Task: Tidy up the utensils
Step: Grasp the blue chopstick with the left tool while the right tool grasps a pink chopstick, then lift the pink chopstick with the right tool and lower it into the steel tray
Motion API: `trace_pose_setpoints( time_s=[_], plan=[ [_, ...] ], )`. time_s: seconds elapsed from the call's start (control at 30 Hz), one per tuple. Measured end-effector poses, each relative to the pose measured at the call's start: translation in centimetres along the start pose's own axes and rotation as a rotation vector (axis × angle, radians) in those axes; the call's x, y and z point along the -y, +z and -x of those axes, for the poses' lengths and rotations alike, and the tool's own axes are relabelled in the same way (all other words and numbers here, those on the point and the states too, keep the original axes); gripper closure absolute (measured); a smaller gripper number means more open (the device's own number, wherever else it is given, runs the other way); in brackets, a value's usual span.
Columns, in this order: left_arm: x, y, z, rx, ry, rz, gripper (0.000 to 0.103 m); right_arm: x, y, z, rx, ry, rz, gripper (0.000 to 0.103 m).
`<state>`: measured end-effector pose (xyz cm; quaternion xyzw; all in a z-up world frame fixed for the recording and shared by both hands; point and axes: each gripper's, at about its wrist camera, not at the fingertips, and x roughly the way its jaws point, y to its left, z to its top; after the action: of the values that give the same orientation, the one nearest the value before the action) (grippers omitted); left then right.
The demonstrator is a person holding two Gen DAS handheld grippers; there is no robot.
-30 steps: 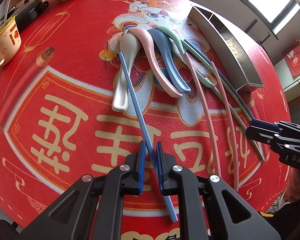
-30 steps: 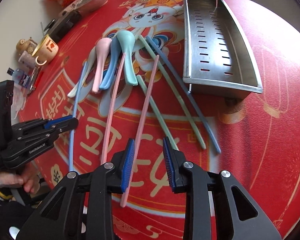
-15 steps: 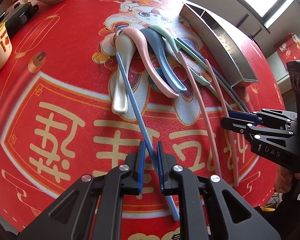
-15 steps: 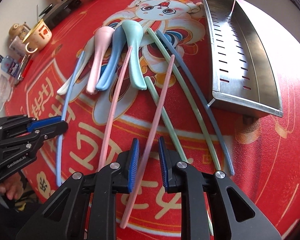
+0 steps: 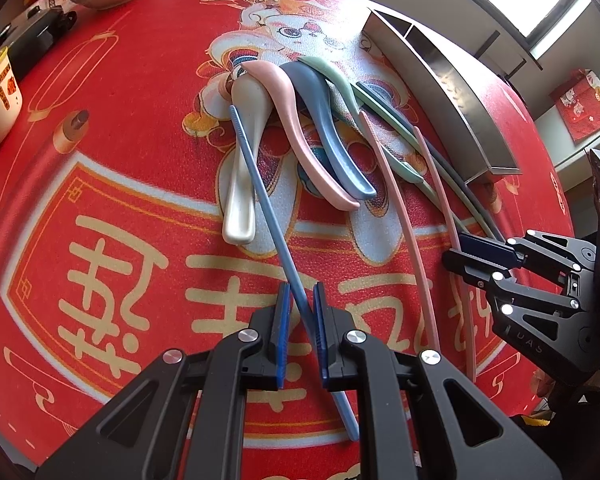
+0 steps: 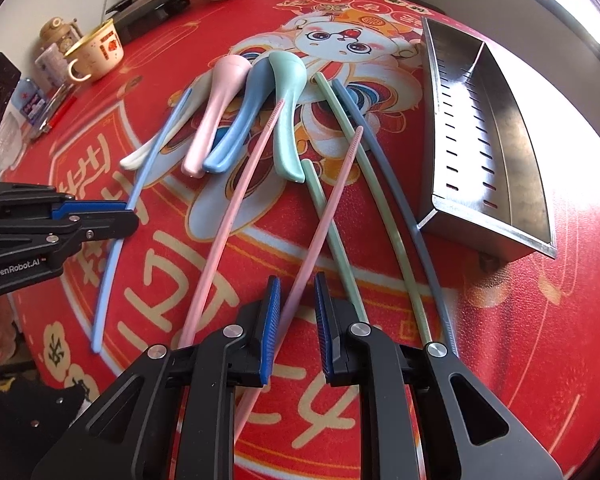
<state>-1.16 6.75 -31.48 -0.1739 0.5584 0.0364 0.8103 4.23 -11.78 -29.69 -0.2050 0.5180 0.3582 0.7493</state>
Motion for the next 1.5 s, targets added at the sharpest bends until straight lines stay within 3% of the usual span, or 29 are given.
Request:
trace_pose_setpoints(
  time_s=[0.27,0.4,0.83,1.1,1.37,1.5],
  plan=[
    [0.1,0.0,0.0,0.001,0.002,-0.006,0.090,0.2,0.3,0.0,0.004,0.012,0.003,0.086],
    [0.0,0.1,-0.1,0.001,0.002,-0.004,0.090,0.4,0.2,0.2,-0.010,0.021,-0.015,0.097],
    [0.4,0.0,-0.1,0.003,0.031,0.003,0.090,1.5,-0.2,2.2,0.066,0.087,-0.072,0.097],
    [1.7,-0.1,-0.4,0.011,0.104,0.006,0.090,2.4,-1.0,3.5,0.111,0.113,-0.071,0.097],
    [1.6,-0.6,1.0,0.060,0.131,0.136,0.097,5.2,-2.5,4.7,0.161,0.169,-0.116,0.097],
    [2.8,-0.6,1.8,0.078,0.144,0.139,0.097,7.1,-2.9,5.2,0.188,0.203,-0.145,0.097]
  ],
)
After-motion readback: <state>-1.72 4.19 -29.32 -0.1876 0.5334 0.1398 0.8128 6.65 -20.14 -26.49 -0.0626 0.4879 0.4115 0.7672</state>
